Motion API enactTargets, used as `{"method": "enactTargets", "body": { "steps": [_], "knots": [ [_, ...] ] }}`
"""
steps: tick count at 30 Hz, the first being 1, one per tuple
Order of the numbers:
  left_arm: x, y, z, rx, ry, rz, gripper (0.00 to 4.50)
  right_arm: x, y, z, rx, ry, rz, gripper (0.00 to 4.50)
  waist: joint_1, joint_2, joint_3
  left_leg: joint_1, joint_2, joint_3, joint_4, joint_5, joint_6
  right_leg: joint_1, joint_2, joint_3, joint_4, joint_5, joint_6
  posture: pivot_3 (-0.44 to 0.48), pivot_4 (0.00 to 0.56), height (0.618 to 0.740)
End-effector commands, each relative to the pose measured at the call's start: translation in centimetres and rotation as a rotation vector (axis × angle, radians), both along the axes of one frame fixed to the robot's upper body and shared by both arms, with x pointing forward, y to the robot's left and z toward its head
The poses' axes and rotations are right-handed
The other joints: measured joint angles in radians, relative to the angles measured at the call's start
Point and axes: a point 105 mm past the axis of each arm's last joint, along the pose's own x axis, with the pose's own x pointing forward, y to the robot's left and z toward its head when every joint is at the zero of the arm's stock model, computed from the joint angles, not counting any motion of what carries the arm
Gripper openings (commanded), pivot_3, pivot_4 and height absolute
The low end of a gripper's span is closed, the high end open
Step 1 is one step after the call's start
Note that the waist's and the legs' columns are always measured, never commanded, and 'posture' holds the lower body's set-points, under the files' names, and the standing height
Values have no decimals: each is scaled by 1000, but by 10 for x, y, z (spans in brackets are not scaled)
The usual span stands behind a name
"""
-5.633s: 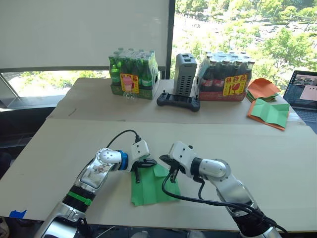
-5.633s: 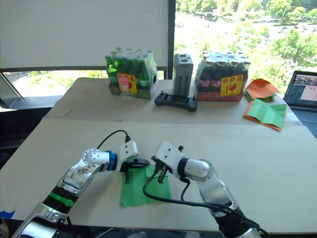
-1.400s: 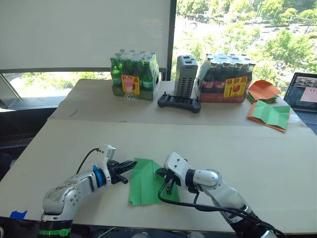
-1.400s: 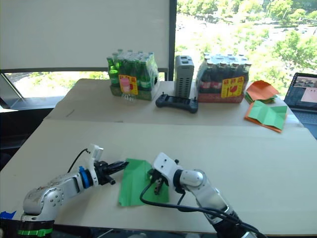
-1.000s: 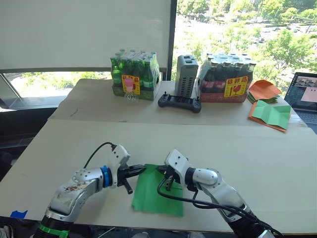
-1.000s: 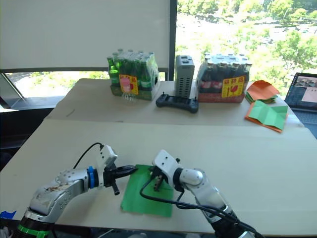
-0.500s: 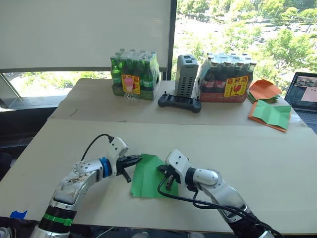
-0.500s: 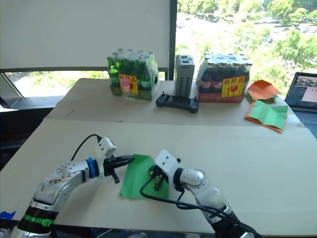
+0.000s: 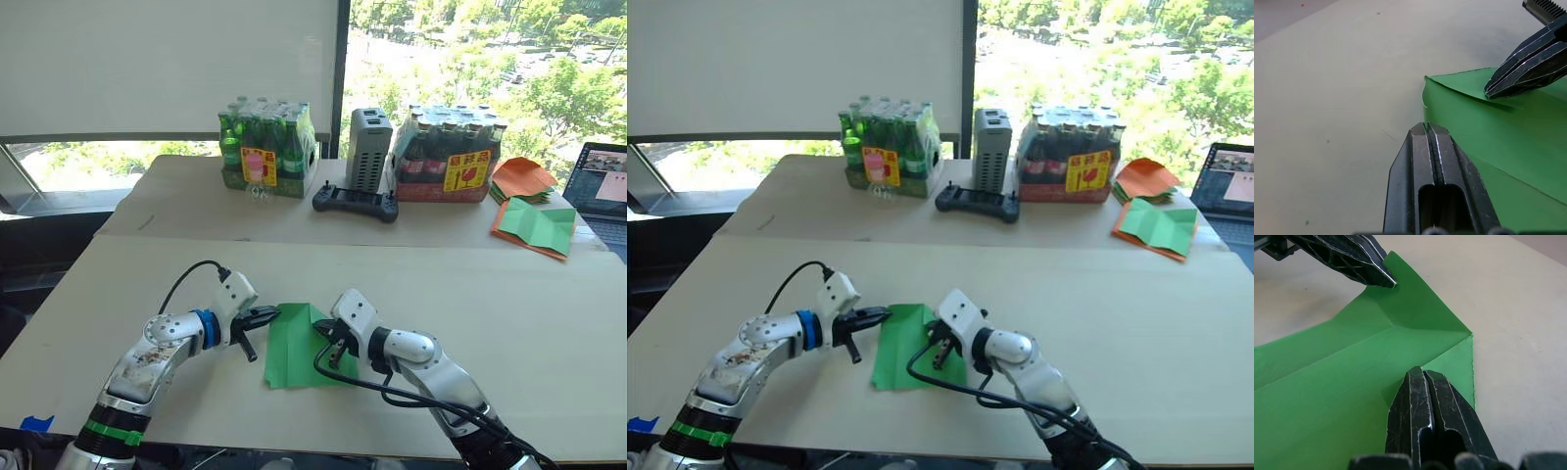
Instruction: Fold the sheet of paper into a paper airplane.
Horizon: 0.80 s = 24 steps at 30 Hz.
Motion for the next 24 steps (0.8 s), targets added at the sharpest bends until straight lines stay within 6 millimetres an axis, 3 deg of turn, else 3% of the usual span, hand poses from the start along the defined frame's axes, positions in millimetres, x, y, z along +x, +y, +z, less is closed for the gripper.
{"method": "enactTargets", "body": {
  "steps": [1,10,18,24],
  "knots": [
    [-3,-7,12,38,-80,-60,22,1,-2,4,18,-17,-17,0,0,0,0,0,0,0,0,0,0,0,0,0,0,0,0,0,150,675],
    [-16,-26,9,49,-63,-169,22,8,-6,7,62,-20,-69,0,0,0,0,0,0,0,0,0,0,0,0,0,0,0,0,0,150,675],
    [-15,-34,-20,94,-5,-175,22,11,-3,13,81,-39,-76,0,-2,0,0,0,0,0,0,0,0,0,0,0,0,0,0,0,150,675],
    [-16,-39,-25,104,-6,-189,22,11,-2,14,91,-40,-84,0,-1,0,0,0,0,0,0,0,0,0,0,0,1,0,0,0,150,675]
  ]
}}
